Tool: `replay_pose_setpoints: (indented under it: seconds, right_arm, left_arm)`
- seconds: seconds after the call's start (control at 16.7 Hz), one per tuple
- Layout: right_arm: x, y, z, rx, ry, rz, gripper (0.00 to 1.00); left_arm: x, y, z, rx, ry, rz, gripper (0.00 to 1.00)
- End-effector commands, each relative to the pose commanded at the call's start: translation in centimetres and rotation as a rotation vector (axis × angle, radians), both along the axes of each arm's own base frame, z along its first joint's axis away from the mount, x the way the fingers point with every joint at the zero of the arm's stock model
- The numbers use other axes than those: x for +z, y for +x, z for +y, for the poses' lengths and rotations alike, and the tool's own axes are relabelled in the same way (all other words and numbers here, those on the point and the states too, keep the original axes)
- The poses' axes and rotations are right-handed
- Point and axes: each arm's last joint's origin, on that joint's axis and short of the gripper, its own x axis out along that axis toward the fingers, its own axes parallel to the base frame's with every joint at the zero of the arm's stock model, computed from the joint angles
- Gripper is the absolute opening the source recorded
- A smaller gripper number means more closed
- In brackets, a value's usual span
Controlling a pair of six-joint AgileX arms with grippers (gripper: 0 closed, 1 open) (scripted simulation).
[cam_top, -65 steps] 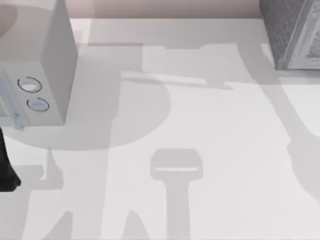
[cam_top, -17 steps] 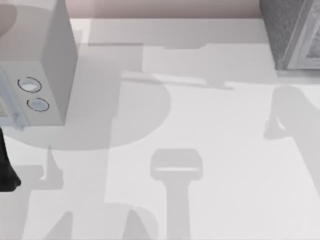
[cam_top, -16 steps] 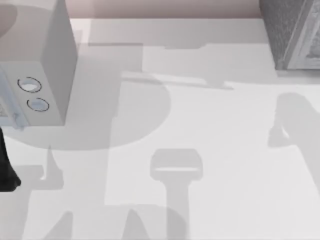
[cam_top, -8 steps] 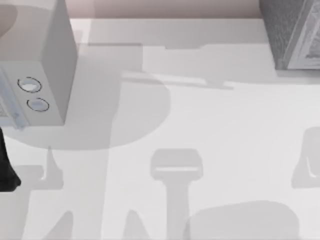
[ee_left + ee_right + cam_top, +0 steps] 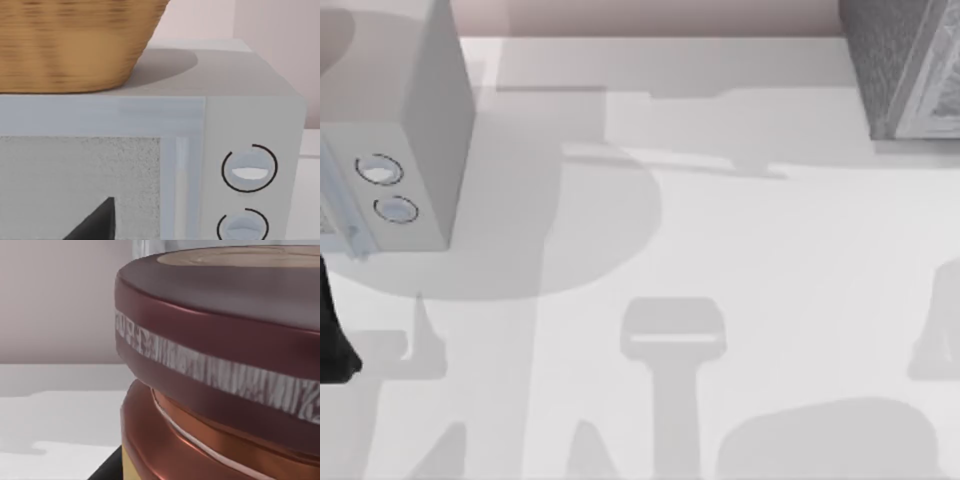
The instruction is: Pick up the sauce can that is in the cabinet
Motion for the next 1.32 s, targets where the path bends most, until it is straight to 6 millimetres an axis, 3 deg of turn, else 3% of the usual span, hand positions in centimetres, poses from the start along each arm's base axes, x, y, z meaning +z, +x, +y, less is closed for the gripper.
replay_pose_setpoints:
  seconds: [0.48, 0.9, 1.32]
  right_arm:
    - [2.1, 1.2, 0.9, 0.075, -0.004, -0.023, 0.0]
    - [4.1, 4.1, 3.1, 0.204, -0.002, -0.024, 0.0]
    - [3.9, 7.5, 6.3, 0.327, -0.006, 0.013, 0.0]
  left_arm:
    - [0.0, 0.0, 0.0, 0.0, 0.0, 0.0, 1.0]
    - [0.0, 0.0, 0.0, 0.0, 0.0, 0.0, 1.0]
    - [0.0, 0.0, 0.0, 0.0, 0.0, 0.0, 1.0]
